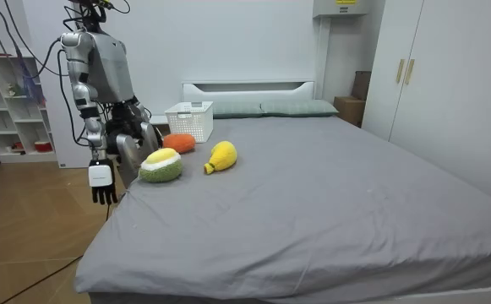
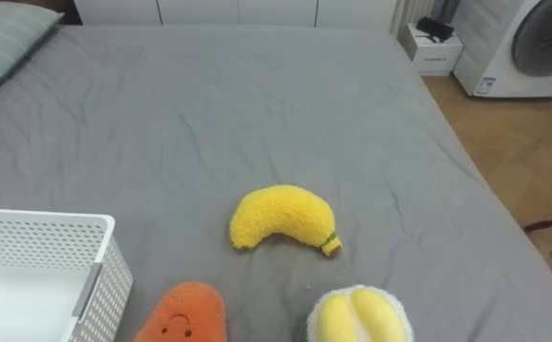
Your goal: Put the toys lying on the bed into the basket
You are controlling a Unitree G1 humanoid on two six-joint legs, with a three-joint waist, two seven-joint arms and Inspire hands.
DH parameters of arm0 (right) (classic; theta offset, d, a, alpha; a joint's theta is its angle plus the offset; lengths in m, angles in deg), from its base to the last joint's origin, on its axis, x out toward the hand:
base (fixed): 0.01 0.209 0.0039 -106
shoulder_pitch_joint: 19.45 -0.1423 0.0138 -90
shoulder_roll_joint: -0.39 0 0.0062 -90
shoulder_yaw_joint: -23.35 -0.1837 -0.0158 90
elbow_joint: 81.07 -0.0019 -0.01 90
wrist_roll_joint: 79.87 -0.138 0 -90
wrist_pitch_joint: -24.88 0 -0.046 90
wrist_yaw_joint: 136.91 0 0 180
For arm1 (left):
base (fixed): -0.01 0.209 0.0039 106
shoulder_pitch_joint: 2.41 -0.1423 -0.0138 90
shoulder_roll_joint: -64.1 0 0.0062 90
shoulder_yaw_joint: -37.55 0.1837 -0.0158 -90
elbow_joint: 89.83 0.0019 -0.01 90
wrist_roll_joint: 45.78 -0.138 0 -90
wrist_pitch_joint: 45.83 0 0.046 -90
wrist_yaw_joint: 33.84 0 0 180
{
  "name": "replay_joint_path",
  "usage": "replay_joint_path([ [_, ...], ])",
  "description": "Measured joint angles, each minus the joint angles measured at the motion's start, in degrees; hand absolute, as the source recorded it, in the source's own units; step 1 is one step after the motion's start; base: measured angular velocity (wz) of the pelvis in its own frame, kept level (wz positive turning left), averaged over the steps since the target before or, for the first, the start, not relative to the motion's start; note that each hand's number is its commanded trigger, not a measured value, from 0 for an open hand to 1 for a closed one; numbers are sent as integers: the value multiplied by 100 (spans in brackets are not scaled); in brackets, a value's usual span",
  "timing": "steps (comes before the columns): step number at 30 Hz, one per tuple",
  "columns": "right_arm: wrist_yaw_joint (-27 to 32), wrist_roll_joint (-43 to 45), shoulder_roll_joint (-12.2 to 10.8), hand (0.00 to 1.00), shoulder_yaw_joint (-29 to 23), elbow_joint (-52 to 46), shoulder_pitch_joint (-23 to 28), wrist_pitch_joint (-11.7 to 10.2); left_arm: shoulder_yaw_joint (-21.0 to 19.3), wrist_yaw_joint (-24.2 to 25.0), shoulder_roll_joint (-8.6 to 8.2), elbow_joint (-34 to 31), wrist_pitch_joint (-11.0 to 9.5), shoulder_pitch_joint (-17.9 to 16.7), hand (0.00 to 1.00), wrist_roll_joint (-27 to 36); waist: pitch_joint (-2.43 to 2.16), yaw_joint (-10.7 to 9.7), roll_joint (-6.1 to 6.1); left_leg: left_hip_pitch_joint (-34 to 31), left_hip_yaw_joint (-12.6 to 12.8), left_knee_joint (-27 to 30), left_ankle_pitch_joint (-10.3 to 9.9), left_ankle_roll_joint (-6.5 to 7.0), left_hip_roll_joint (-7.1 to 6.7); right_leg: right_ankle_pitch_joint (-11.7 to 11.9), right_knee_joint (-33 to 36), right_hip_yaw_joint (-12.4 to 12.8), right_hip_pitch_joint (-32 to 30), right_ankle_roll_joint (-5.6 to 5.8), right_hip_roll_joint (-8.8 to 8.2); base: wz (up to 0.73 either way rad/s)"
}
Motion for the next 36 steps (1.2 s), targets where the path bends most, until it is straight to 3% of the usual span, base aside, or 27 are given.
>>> replay_joint_path([
  [9,-3,-4,0,0,8,11,16,-41,-2,-85,-14,-1,-21,-5,0,26,1,15,-7,1,2,-1,0,-1,4,0,-5,-12,8,0,-1,0],
  [20,-74,-338,-4,0,-97,76,138,250,-61,-82,-12,-26,66,-22,0,43,-4,8,-42,24,1,-21,0,-2,8,-2,-10,15,17,-1,4,0],
  [23,-37,-812,2,0,-382,208,168,254,-71,-82,-5,-97,87,-70,0,54,-5,-56,-70,47,-4,-21,0,-3,9,-4,-21,-1,74,0,3,3],
  [29,313,-1835,31,0,-1408,258,336,250,-540,-48,0,-137,90,-91,0,50,-4,-195,-120,70,21,-19,0,-5,19,-5,-19,31,70,-3,14,-1],
  [31,558,-2312,105,0,-1899,233,348,244,-690,-54,22,-169,91,-145,0,53,-1,-303,-157,72,47,-22,1,-7,22,-3,-10,111,49,-4,41,-7],
  [36,1078,-2971,306,0,-2460,124,307,110,-840,-68,119,-169,36,-224,0,59,5,-369,-230,58,201,-34,0,-18,57,20,-11,276,-3,-20,95,-16],
])
